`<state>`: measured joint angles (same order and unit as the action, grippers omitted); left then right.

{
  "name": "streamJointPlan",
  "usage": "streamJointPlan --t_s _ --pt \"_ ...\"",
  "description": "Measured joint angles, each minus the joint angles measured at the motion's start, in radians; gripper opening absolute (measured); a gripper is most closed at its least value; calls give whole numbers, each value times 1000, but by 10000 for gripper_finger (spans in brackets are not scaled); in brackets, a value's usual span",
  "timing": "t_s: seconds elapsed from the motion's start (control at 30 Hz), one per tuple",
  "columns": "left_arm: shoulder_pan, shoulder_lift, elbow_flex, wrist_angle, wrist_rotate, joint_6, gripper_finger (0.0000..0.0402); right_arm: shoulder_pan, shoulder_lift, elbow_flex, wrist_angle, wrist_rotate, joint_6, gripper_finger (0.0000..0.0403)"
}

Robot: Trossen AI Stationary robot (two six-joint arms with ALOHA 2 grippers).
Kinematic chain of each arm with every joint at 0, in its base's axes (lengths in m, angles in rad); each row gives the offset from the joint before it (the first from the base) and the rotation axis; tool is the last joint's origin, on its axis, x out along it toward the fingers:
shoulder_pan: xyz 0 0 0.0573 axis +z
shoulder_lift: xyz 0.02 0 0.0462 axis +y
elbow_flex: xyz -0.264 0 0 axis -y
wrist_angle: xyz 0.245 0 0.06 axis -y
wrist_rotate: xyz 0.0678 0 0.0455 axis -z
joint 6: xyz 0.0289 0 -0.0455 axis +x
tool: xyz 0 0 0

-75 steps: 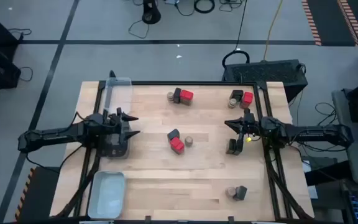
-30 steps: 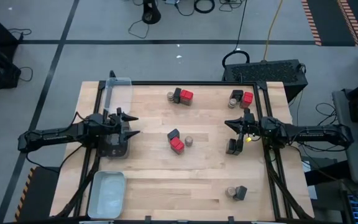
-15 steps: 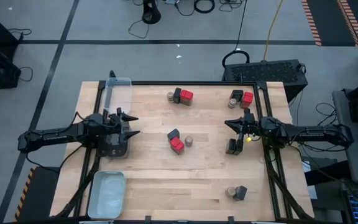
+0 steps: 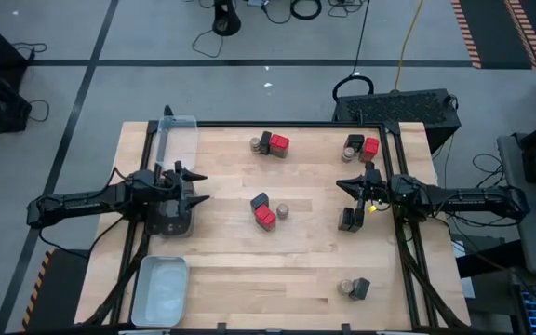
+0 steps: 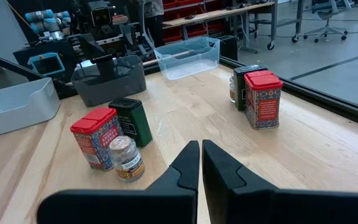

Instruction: Sort spices by type

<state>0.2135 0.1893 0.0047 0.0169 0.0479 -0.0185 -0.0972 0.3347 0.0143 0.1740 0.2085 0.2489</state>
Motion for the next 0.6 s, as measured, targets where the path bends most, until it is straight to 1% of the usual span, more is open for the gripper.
streamJointPlan --t_s 0.1,0.23,0.37,0.43,0.5,0.6 --pt "0 0 0 0 0 0 326 0 0 0 7 1 -5 0" --pt "0 0 0 0 0 0 326 -1 0 0 62 3 -31 0" --pt "0 0 0 0 0 0 326 -2 0 0 153 8 49 0" --pt "0 0 0 9 0 -2 326 -2 0 0 218 5 55 0" --pt "0 0 0 34 1 -57 326 -1 0 0 270 -3 59 0" --pt "0 0 0 72 -3 -239 326 -1 0 0 305 -5 48 0"
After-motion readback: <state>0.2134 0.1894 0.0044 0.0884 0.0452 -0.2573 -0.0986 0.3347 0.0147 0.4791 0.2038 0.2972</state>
